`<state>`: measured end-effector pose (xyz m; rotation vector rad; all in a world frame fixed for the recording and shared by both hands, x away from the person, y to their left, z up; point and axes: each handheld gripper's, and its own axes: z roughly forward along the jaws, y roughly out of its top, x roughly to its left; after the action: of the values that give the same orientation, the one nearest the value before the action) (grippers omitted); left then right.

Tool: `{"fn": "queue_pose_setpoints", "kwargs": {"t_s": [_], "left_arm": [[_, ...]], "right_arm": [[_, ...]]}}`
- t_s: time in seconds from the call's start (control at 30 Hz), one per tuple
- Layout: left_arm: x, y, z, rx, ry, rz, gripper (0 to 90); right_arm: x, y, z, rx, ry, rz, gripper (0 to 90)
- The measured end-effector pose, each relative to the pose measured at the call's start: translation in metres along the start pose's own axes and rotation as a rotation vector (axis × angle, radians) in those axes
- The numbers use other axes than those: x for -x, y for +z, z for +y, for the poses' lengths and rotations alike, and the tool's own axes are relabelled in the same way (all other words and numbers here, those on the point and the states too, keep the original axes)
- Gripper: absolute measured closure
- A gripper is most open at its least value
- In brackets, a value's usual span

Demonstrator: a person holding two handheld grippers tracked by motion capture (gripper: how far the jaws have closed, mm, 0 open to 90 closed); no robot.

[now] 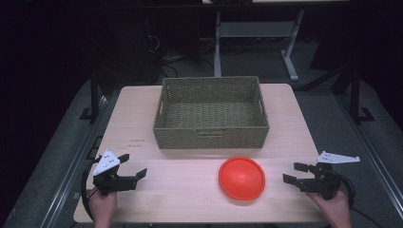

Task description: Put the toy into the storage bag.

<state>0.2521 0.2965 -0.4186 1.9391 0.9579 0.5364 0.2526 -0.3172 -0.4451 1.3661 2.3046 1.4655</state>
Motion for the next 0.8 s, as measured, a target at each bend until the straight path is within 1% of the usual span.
{"fn": "queue_pose_setpoints", "kwargs": {"t_s": [0.17, 0.2, 0.23, 0.37, 0.53, 0.7, 0.8], "left_arm": [[0.001, 0.001, 0.000, -0.001, 0.001, -0.001, 12.8], [0.001, 0.001, 0.000, 0.000, 0.003, 0.000, 12.8], [0.001, 0.001, 0.000, -0.002, 0.006, 0.001, 12.8], [0.001, 0.001, 0.000, -0.006, 0.009, 0.002, 12.8], [0.000, 0.002, 0.000, -0.006, 0.009, 0.004, 12.8], [0.001, 0.001, 0.000, -0.003, 0.009, 0.006, 12.8], [0.000, 0.002, 0.000, -0.006, 0.008, 0.008, 12.8]], "right_arm": [[-0.006, 0.006, 0.003, -0.005, -0.011, 0.005, 16.3], [-0.006, 0.006, 0.003, -0.005, -0.011, 0.005, 16.3], [-0.007, 0.009, 0.004, -0.021, 0.001, 0.010, 16.3], [-0.010, 0.013, 0.005, -0.029, -0.002, 0.014, 16.4], [-0.012, 0.017, 0.007, -0.028, 0.005, 0.010, 16.4], [-0.016, 0.019, 0.009, -0.022, -0.018, 0.008, 16.5], [-0.017, 0.019, 0.010, -0.022, -0.016, 0.008, 16.6]]}}
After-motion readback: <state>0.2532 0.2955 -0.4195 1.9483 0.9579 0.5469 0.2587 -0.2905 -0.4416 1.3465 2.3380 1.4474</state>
